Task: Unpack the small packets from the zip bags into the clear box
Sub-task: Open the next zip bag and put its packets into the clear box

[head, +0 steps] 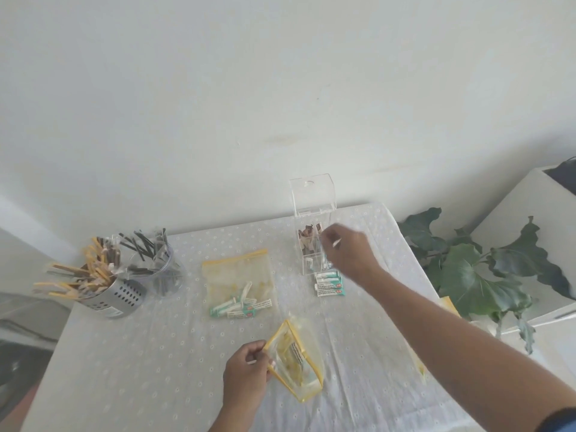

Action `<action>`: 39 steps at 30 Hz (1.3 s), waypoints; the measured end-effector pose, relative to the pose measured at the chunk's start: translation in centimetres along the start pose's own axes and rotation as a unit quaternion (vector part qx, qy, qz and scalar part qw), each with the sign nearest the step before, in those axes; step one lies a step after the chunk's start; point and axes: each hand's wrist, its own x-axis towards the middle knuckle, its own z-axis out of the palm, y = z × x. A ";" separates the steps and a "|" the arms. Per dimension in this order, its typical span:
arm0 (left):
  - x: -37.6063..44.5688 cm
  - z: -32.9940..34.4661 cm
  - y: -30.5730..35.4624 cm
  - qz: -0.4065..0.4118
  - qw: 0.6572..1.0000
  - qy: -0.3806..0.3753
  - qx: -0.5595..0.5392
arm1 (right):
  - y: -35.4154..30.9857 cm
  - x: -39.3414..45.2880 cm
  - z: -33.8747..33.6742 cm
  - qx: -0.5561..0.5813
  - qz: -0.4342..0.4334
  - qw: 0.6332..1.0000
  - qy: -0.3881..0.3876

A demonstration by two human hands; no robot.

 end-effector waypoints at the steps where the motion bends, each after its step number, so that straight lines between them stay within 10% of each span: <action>1: 0.1 0.1 0.0 0.000 1.000 0.000 -0.001 | -0.1 -2.3 1.1 0.006 -0.022 0.997 -0.068; 5: 0.1 0.8 -0.5 -0.004 1.000 -0.015 0.003 | 2.1 -9.8 8.0 -0.077 0.029 0.934 -0.347; 39: -0.6 1.2 1.1 0.137 0.975 -0.012 0.172 | 5.4 -14.1 12.2 -0.176 0.168 0.939 -0.243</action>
